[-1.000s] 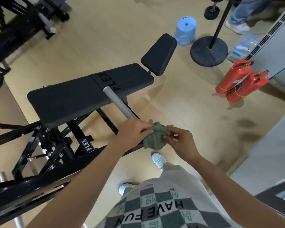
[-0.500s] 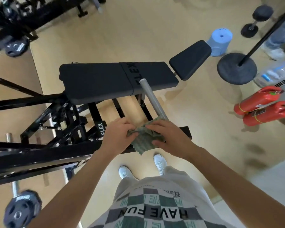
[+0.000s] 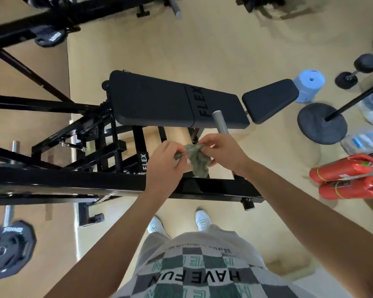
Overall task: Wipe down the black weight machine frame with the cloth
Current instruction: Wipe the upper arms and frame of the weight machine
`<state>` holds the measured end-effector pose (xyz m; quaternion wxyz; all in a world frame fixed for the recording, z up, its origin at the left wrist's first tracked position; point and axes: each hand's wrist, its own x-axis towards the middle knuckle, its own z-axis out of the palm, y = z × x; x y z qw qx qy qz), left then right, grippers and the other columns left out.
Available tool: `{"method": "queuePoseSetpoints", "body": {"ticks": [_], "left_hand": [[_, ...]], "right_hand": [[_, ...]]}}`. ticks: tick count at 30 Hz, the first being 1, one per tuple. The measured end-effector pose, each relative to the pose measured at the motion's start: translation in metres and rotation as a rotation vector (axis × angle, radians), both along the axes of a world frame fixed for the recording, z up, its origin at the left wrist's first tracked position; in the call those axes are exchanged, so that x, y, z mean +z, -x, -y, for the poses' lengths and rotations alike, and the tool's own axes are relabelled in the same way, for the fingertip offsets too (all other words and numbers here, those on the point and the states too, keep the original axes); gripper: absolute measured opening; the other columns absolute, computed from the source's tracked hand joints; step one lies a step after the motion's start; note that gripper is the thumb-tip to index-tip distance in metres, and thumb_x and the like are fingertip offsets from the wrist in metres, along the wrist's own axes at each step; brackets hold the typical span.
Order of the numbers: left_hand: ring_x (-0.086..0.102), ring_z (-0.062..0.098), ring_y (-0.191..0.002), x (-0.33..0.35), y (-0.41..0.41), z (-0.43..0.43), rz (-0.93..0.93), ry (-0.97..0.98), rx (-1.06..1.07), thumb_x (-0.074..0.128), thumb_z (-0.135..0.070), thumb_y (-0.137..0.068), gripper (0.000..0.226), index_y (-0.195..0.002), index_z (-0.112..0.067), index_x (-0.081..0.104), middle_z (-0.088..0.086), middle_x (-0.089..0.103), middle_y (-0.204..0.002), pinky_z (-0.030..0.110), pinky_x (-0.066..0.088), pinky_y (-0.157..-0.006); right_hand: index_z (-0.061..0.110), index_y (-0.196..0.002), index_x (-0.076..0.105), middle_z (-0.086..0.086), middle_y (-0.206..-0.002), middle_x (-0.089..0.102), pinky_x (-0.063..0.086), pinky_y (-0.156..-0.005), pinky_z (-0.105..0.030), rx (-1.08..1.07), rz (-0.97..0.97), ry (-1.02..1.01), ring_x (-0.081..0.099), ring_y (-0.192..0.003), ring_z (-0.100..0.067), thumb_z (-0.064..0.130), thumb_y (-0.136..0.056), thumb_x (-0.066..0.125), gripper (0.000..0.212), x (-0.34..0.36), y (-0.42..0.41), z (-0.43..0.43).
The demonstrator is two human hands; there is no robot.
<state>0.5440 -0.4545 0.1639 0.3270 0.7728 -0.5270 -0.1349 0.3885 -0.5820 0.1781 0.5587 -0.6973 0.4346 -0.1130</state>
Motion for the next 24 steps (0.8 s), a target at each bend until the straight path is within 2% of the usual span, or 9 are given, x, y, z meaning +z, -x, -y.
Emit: {"method": "queuePoseSetpoints", "body": {"ticks": [3,5,7,9,13,15,19,22,24], "left_hand": [[0.056,0.010,-0.085,-0.006,0.006,0.001,0.042,0.018,-0.078,0.071,-0.023,-0.090,0.009,-0.096,-0.018,0.067,-0.004,0.066,-0.097,0.026,0.047,-0.072],[0.056,0.009,-0.089,-0.017,0.008,-0.004,0.059,-0.041,-0.223,0.068,-0.031,-0.092,0.012,-0.099,-0.022,0.070,-0.006,0.070,-0.102,0.030,0.049,-0.078],[0.059,0.013,-0.099,-0.031,0.006,-0.015,0.092,-0.162,-0.305,0.064,-0.038,-0.092,0.018,-0.106,-0.029,0.072,-0.011,0.071,-0.109,0.038,0.049,-0.088],[0.059,0.015,-0.105,-0.039,0.002,-0.032,0.112,-0.207,-0.273,0.064,-0.039,-0.091,0.022,-0.109,-0.031,0.074,-0.013,0.071,-0.112,0.041,0.047,-0.094],[0.059,0.019,-0.114,-0.039,-0.006,-0.068,0.237,-0.101,-0.119,0.063,-0.040,-0.090,0.026,-0.108,-0.026,0.075,-0.008,0.070,-0.117,0.038,0.039,-0.101],[0.057,0.022,-0.120,-0.038,-0.010,-0.084,0.311,-0.071,-0.028,0.064,-0.044,-0.089,0.029,-0.108,-0.024,0.075,-0.005,0.068,-0.123,0.042,0.037,-0.104],[0.053,0.027,-0.129,-0.044,-0.001,-0.105,0.389,-0.062,0.111,0.071,-0.042,-0.088,0.032,-0.113,-0.022,0.074,0.000,0.066,-0.130,0.047,0.035,-0.108],[0.052,0.030,-0.134,-0.053,0.012,-0.109,0.393,-0.053,0.163,0.070,-0.039,-0.091,0.035,-0.120,-0.020,0.073,0.005,0.066,-0.133,0.050,0.033,-0.114],[0.052,0.029,-0.136,-0.058,0.015,-0.108,0.389,-0.032,0.186,0.070,-0.037,-0.091,0.034,-0.120,-0.020,0.073,0.006,0.067,-0.133,0.048,0.030,-0.118]], "right_hand": [[0.004,-0.104,0.071,-0.013,-0.101,0.071,0.063,-0.069,-0.032,-0.050,0.107,-0.094,0.073,-0.086,-0.018,-0.002,-0.096,0.057,0.017,0.004,-0.003,0.001],[0.008,-0.102,0.073,-0.006,-0.100,0.072,0.063,-0.078,-0.033,0.085,0.050,-0.010,0.072,-0.089,-0.016,-0.001,-0.095,0.058,0.019,-0.003,0.000,0.004],[0.016,-0.099,0.075,0.003,-0.099,0.073,0.059,-0.087,-0.037,0.303,-0.112,0.132,0.068,-0.092,-0.013,0.002,-0.093,0.060,0.022,-0.015,0.006,0.009],[0.024,-0.098,0.075,0.006,-0.100,0.072,0.057,-0.090,-0.037,0.504,-0.237,0.150,0.066,-0.092,-0.007,0.003,-0.093,0.060,0.026,-0.024,0.009,0.011],[0.024,-0.115,0.072,0.019,-0.109,0.066,0.046,-0.086,-0.015,0.724,-0.294,-0.102,0.060,-0.097,0.007,-0.001,-0.096,0.049,0.039,-0.016,0.006,0.010],[0.029,-0.125,0.068,0.020,-0.115,0.064,0.051,-0.085,-0.018,0.798,-0.353,-0.257,0.062,-0.102,0.002,0.005,-0.100,0.046,0.041,-0.010,0.004,0.019],[0.033,-0.129,0.066,0.001,-0.129,0.063,0.058,-0.096,-0.040,0.872,-0.533,-0.397,0.064,-0.113,-0.018,0.040,-0.105,0.046,0.032,0.001,-0.011,0.036],[0.030,-0.118,0.070,-0.004,-0.129,0.063,0.059,-0.094,-0.039,0.853,-0.609,-0.426,0.066,-0.110,-0.024,0.056,-0.101,0.046,0.039,0.002,-0.031,0.033],[0.026,-0.121,0.069,-0.007,-0.128,0.062,0.059,-0.092,-0.038,0.863,-0.613,-0.431,0.066,-0.106,-0.026,0.060,-0.101,0.040,0.049,0.001,-0.045,0.030]]}}
